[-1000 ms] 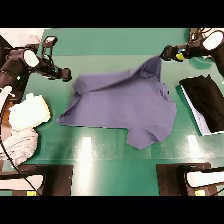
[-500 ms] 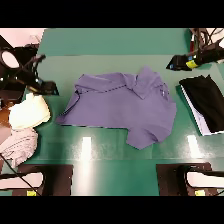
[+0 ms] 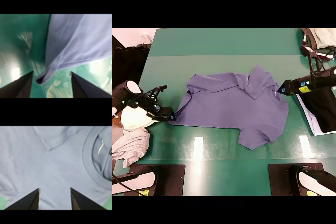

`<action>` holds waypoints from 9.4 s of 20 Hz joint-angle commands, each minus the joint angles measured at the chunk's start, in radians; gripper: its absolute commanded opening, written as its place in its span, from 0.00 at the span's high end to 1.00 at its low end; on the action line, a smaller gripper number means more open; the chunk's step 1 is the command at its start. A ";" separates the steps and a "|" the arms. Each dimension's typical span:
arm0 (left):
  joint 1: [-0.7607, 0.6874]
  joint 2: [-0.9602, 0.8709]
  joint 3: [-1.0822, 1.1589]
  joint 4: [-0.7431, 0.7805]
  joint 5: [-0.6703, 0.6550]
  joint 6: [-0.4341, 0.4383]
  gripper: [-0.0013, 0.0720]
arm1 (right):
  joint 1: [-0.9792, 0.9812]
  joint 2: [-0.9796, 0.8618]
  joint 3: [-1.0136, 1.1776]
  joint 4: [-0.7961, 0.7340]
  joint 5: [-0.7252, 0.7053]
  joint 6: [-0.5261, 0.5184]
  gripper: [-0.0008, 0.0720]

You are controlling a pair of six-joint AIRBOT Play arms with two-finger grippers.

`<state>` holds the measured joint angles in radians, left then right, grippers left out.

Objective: Fold the shirts.

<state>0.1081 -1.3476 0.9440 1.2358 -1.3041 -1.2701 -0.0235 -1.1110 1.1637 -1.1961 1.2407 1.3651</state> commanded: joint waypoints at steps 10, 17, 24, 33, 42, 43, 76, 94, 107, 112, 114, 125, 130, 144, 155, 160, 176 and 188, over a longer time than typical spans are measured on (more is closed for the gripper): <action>-0.001 0.072 -0.048 -0.017 0.070 0.009 0.95 | -0.405 0.275 -0.500 0.005 0.098 0.024 0.39; -0.001 0.137 -0.048 -0.039 0.062 0.002 0.95 | -0.522 0.133 -0.695 0.175 0.032 -0.055 0.37; -0.001 0.137 -0.048 -0.041 0.056 0.002 0.95 | -0.344 -0.004 -0.696 0.287 -0.122 -0.077 0.61; 0.000 0.150 0.176 -0.286 0.070 -0.120 0.95 | -0.311 0.241 -0.375 0.289 -0.127 -0.019 0.97; 0.000 0.159 1.280 -0.387 -0.011 -0.110 0.95 | -0.311 0.282 0.532 0.277 -0.107 -0.018 0.97; 0.000 0.188 1.324 -0.386 0.012 -0.110 0.95 | -0.311 0.282 0.612 0.277 -0.101 -0.018 0.97; -0.001 -0.142 0.439 -0.417 0.672 0.131 0.95 | -0.097 -0.509 0.462 -0.116 -0.288 0.131 0.97; -0.001 -0.175 0.286 -0.166 0.298 0.204 0.95 | -0.035 -0.402 0.134 -0.371 -0.194 0.128 0.97; 0.045 -0.139 0.319 -0.163 -0.058 0.089 0.31 | -0.138 -0.347 0.217 -0.150 0.168 0.086 0.50; 0.132 0.096 0.076 -0.159 -0.082 0.089 0.31 | -0.227 -0.133 0.011 0.039 0.142 0.006 0.51; 0.157 0.185 -0.075 -0.161 -0.078 0.088 0.31 | -0.237 -0.058 -0.066 0.053 0.107 -0.013 0.52; 0.161 0.245 -0.420 -0.221 0.041 0.065 0.31 | -0.236 0.101 -0.203 0.053 0.051 -0.014 0.52; 0.161 0.245 -0.420 -0.269 0.076 0.080 0.90 | -0.240 0.101 -0.204 0.040 0.110 -0.014 0.52; 0.161 0.245 -0.282 -0.298 0.057 0.099 0.95 | -0.483 0.101 -0.649 0.027 0.085 -0.013 0.52; 0.161 0.245 -0.282 -0.301 0.051 0.099 0.95 | -0.372 0.081 -0.666 0.084 -0.018 -0.042 0.60; 0.161 0.246 -0.276 -0.261 0.022 0.099 0.95 | -0.311 0.111 -0.591 -0.041 0.045 -0.041 0.97; 0.159 0.503 -0.140 -0.279 -0.022 0.020 0.95 | -0.309 0.447 -0.423 -0.013 0.108 -0.001 0.97; 0.159 0.403 -0.119 -0.320 0.216 0.019 0.95 | -0.261 -0.057 -0.048 -0.007 0.075 -0.005 0.97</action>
<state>0.2672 -0.8875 0.8162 0.9333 -1.1114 -1.2552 -0.3096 -1.0767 1.0527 -1.2015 1.3228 1.3617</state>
